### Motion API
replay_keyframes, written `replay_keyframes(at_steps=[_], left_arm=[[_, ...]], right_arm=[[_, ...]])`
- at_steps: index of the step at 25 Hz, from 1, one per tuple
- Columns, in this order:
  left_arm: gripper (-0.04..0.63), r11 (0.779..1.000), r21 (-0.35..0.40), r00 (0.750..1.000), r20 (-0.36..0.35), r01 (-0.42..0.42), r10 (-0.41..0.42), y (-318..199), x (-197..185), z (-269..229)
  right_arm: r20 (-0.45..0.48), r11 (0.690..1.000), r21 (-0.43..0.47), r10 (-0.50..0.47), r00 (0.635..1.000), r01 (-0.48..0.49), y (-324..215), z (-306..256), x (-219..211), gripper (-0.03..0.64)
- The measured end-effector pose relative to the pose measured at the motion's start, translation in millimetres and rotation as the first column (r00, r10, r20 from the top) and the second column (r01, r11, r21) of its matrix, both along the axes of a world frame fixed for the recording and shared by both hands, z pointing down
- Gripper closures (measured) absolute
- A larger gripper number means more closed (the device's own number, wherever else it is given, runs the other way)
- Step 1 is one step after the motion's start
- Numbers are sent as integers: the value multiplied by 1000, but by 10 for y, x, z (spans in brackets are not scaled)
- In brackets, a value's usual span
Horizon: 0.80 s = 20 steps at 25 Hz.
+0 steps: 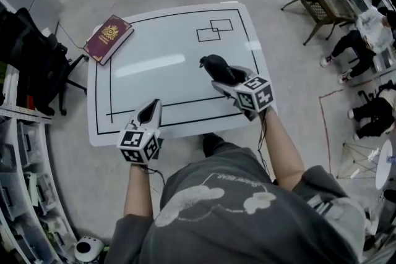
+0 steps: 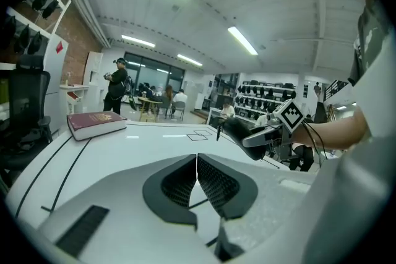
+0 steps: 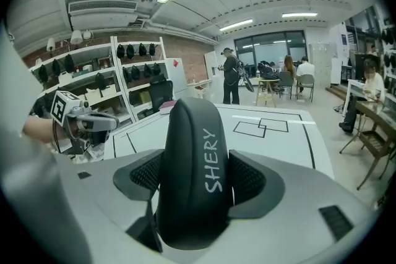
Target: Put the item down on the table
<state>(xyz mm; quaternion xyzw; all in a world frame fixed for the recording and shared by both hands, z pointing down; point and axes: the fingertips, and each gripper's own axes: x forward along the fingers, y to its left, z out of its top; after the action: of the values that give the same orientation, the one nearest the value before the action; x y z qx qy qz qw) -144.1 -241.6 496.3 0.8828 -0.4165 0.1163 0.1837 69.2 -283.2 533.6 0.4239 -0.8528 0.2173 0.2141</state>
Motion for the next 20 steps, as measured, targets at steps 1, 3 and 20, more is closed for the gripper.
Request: replay_keyframes(at_steps=[1, 3, 20], left_arm=[[589, 1000, 2, 1000, 6, 1, -1, -95, 52, -21], [589, 1000, 7, 1000, 15, 6, -6, -275, 149, -64], [589, 996, 2, 993, 86, 87, -87, -1284, 647, -111]], right_arm=[[-10, 1000, -1, -12, 1000, 12, -105, 13, 48, 298], [-36, 999, -1, -45, 998, 45, -306, 34, 129, 298], [-429, 879, -47, -446, 785, 474, -1761, 308, 657, 296]])
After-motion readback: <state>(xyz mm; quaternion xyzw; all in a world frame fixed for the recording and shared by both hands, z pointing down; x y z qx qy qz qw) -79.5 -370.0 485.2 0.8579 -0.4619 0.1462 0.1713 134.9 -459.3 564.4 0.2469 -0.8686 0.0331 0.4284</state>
